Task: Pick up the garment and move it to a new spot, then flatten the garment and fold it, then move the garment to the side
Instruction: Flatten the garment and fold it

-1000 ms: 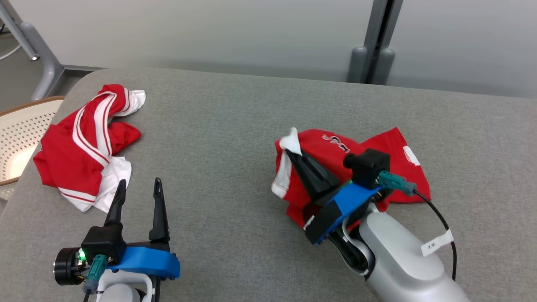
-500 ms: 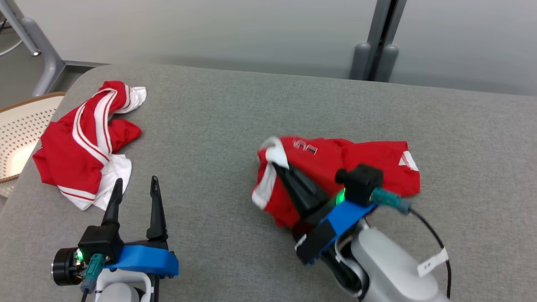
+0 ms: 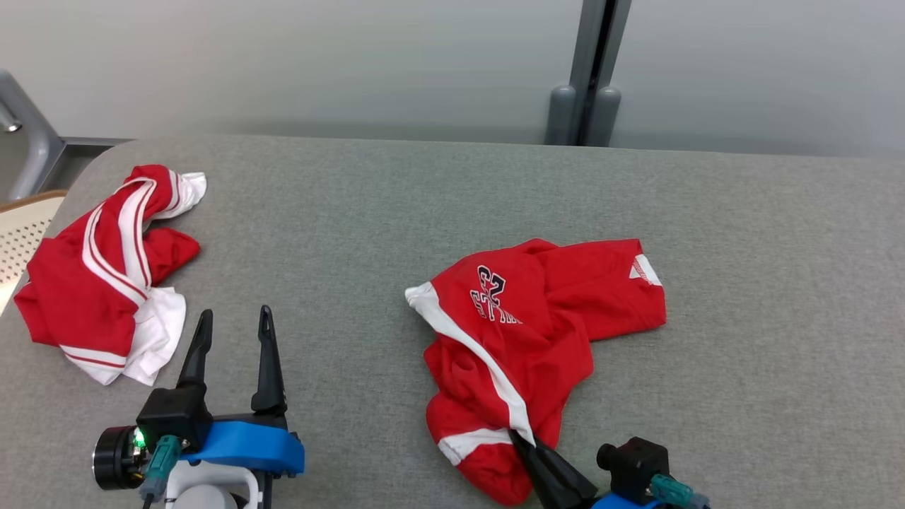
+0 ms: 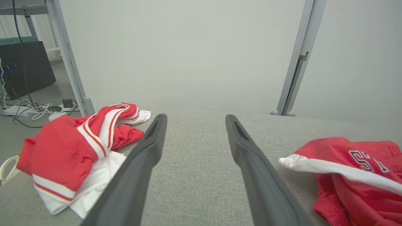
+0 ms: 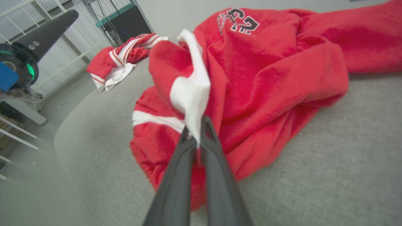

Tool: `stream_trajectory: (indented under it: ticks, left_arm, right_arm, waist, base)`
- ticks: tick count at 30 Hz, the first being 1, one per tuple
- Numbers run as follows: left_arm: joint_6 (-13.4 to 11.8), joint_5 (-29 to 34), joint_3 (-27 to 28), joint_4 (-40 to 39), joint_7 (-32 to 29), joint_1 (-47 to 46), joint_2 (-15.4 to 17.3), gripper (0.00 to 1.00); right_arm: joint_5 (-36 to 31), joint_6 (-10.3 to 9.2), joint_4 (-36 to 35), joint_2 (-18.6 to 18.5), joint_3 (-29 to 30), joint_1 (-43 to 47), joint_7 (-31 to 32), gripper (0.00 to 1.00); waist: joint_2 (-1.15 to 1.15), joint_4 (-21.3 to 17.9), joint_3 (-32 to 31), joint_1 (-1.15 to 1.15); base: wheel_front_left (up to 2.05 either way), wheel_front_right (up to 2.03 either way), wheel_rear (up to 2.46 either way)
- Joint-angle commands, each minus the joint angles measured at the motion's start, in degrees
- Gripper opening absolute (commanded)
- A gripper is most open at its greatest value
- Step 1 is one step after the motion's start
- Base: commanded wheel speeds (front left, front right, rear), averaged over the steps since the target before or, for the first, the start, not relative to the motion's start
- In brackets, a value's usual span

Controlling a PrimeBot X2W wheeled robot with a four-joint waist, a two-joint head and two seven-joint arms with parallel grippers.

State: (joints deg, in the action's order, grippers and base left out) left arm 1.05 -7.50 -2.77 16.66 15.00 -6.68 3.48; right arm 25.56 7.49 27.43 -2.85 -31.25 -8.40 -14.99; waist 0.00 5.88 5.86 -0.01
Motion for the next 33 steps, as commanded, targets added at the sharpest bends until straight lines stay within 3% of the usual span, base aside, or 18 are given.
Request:
stream_trajectory:
  ticks: [1,10,16,24,33]
  left_arm:
    - [0.1,0.2,0.1,0.0,0.3,0.4,0.1,1.0]
    - [0.2,0.6,0.8,-0.2,0.3,1.6,0.0,1.0]
    - [0.3,0.9,0.9,-0.3,0.3,1.4,-0.1,1.0]
    - [0.4,0.9,0.3,-0.5,0.3,0.5,-0.3,1.0]
    - [0.5,0.2,-0.7,-0.1,0.3,-1.1,-0.5,1.0]
  right_arm:
    - [-1.0,0.01,-0.9,-0.1,0.6,0.4,-0.3,1.0]
    - [-8.9,0.01,-8.8,-0.1,6.4,3.1,-0.3,1.0]
    - [-12.7,0.01,-11.2,-1.1,8.0,-1.6,0.8,1.0]
    - [-15.0,0.01,-9.4,-2.0,2.7,-15.3,9.4,1.0]
    - [-15.7,0.01,0.3,-1.0,-6.1,-28.9,22.7,1.0]
  waist:
    - [0.0,-0.4,-0.2,0.01]
    - [0.0,-2.2,-1.4,0.01]
    - [0.0,-2.0,-1.5,0.01]
    - [0.0,-0.4,-0.2,0.01]
    - [0.0,2.3,2.2,0.01]
  base:
    - [0.0,0.0,0.0]
    - [0.0,0.0,0.0]
    - [0.0,0.0,0.0]
    - [0.0,0.0,0.0]
    - [0.0,0.0,0.0]
